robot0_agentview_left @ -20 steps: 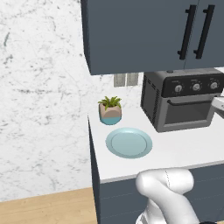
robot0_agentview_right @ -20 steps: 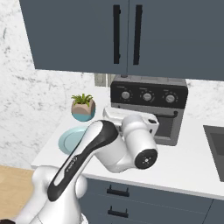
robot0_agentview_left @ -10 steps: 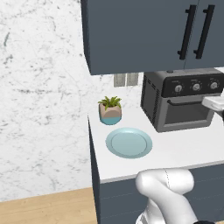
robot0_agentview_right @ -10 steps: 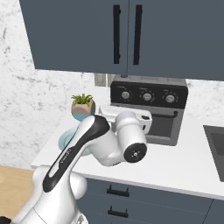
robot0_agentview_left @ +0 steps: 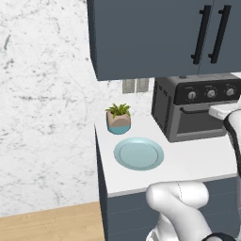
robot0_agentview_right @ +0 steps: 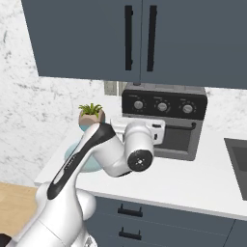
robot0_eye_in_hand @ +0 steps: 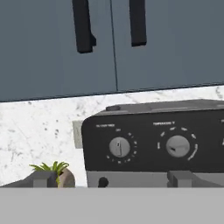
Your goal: Pick up the kebab skewer and baguette bread, and place them inside the toaster oven. Close the toaster oven door and start by setting the timer.
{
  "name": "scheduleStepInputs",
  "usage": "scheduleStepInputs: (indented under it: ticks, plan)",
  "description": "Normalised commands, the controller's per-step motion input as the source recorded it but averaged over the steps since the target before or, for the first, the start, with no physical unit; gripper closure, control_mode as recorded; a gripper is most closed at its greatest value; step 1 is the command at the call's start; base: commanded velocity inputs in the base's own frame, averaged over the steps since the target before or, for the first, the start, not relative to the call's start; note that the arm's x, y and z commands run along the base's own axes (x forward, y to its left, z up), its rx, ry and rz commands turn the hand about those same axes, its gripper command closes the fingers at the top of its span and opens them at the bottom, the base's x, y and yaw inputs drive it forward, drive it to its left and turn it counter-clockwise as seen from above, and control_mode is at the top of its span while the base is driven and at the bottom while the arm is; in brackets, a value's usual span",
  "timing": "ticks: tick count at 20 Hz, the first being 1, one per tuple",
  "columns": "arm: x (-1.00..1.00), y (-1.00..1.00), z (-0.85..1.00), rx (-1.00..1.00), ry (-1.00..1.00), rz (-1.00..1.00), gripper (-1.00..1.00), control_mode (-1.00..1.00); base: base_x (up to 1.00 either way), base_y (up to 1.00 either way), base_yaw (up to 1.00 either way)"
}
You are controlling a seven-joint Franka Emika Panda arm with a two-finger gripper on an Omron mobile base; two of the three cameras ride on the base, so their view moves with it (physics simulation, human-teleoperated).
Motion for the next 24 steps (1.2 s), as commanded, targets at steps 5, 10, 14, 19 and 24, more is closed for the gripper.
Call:
scheduleStepInputs:
  ticks: [5,10,14,19,24]
  plan:
    - [0.49,0.02,-0.1,-0.02,0.06,0.0,-1.0,-1.0,0.0,0.0,0.0]
    - [0.54,0.03,-0.01,0.0,0.07,0.0,-1.0,-1.0,0.0,0.0,0.0]
    - [0.41,0.03,0.0,-0.01,0.05,0.0,-1.0,-1.0,0.0,0.0,0.0]
    - [0.21,0.0,0.0,-0.02,0.03,-0.06,-1.0,-1.0,0.0,0.0,0.0]
    - [0.11,0.0,-0.15,0.0,0.0,-0.06,-1.0,-1.0,0.0,0.0,0.0]
